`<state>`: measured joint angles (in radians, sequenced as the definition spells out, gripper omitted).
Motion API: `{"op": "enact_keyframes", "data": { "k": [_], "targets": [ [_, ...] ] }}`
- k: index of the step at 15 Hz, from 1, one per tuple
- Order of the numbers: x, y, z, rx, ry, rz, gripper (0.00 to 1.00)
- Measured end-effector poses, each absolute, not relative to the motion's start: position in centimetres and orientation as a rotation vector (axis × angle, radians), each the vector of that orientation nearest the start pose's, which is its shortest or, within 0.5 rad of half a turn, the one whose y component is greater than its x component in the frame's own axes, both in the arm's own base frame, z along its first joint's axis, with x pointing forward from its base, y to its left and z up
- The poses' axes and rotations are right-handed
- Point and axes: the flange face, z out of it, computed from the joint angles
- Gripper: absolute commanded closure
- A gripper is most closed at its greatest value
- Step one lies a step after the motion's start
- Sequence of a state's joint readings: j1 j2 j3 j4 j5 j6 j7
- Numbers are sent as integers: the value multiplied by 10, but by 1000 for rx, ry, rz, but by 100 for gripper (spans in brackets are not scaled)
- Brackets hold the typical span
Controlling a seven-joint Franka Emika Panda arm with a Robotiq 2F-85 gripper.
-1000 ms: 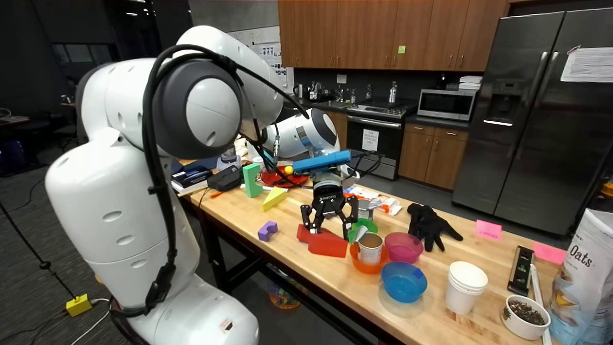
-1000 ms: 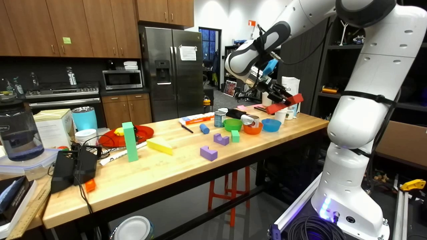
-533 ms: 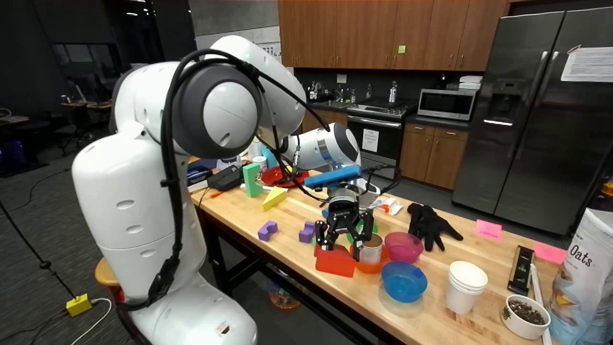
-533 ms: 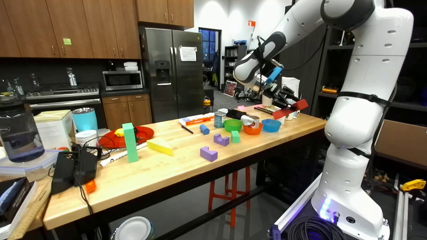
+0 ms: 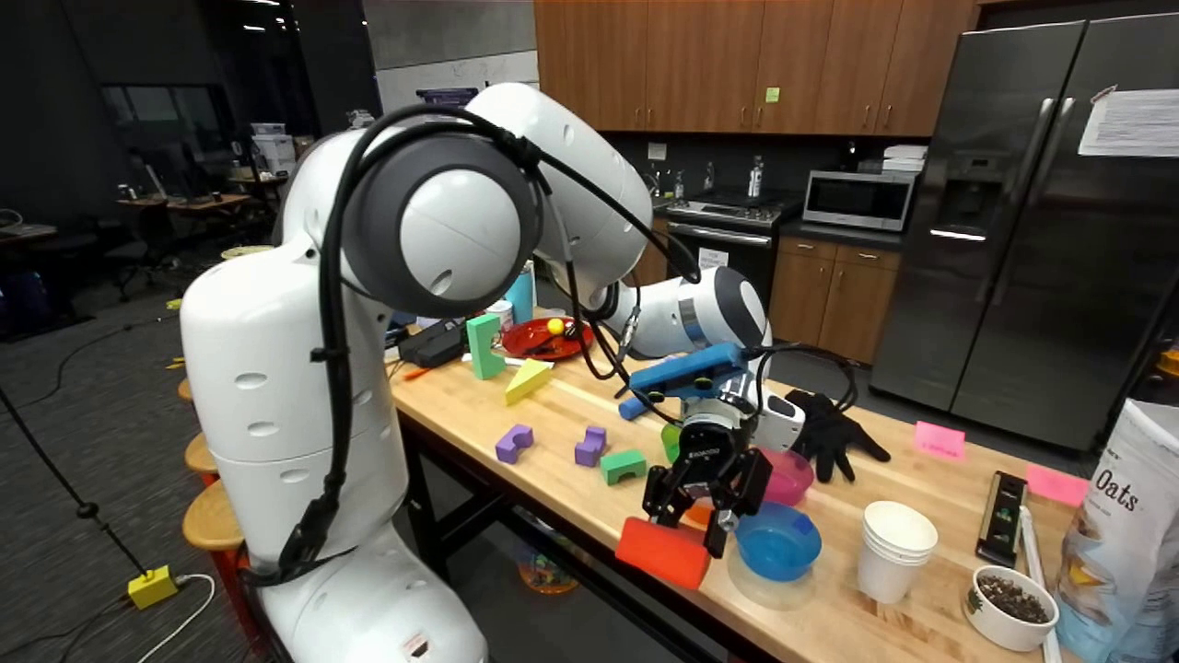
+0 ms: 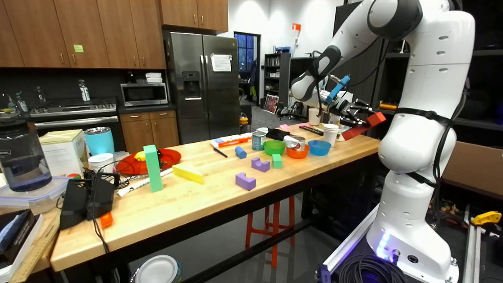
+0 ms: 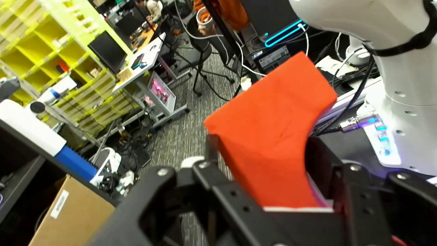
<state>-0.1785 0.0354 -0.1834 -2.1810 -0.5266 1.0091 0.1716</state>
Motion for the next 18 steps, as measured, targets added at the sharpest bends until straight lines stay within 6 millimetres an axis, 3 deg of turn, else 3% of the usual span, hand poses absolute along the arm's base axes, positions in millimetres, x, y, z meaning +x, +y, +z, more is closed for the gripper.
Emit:
{"op": "enact_keyframes", "data": {
  "k": [5, 11, 14, 18],
  "targets": [
    [328, -233, 388, -2607, 987, 2216, 61],
    [343, -248, 393, -2522, 1062, 2319, 61],
    [352, -253, 391, -2549, 1018, 2360, 61],
    [368, -256, 395, -2681, 791, 2416, 61]
  ]
}}
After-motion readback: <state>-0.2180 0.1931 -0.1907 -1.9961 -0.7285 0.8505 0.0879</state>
